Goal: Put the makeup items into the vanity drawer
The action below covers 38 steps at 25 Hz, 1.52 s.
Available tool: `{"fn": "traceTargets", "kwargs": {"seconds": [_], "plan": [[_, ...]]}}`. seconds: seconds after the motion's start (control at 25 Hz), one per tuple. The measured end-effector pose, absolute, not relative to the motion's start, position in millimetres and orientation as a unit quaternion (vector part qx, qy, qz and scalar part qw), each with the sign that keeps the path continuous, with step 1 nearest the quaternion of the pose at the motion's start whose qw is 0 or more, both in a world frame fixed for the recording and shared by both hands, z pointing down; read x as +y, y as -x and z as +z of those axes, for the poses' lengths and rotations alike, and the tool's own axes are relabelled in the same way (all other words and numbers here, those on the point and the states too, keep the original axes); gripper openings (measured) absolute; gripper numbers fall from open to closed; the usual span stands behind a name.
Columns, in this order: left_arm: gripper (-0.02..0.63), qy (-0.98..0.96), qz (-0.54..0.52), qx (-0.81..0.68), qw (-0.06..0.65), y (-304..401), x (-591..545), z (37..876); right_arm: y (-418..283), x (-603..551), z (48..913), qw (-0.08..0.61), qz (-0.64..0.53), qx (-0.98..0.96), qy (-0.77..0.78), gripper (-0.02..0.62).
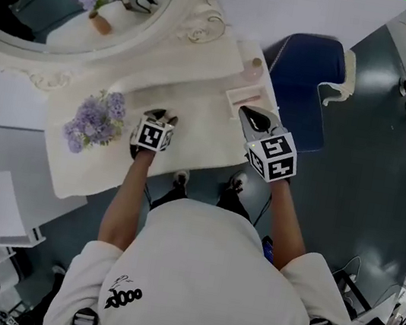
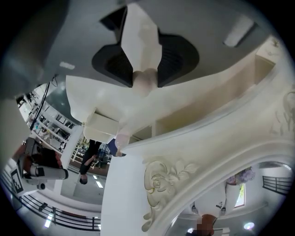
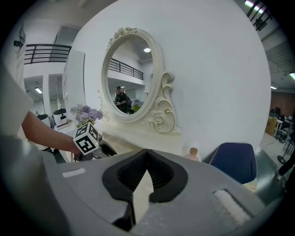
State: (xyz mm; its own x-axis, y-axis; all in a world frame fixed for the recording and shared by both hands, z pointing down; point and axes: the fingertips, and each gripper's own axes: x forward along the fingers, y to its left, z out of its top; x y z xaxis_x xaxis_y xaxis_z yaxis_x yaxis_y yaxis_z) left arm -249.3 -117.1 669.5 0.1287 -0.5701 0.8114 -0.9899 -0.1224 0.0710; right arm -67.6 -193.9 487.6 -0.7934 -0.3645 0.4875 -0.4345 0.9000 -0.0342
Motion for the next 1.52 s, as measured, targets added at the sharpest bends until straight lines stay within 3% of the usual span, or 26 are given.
{"fn": "traceTargets", "kwargs": {"seconds": [0.28, 0.56, 0.92, 1.52], "plan": [[0.169, -0.735, 0.334, -0.554, 0.203, 214, -170, 608, 48, -203, 484, 0.235, 0.074, -0.939, -0.24, 0.005], [0.179, -0.812, 0.316, -0.468, 0.144, 134, -221, 561, 12, -213, 483, 0.225, 0.087, -0.927, -0.286, 0.005], [0.209, -0.839, 0.413, -0.33, 0.125, 40, -257, 592, -52, -223, 491, 0.222, 0.114, -0.904, -0.346, 0.005], [0.243, -0.803, 0.488, -0.286, 0.186, 16, -290, 667, -124, -229, 503, 0.228, 0.139, -0.876, -0.402, 0.005]]}}
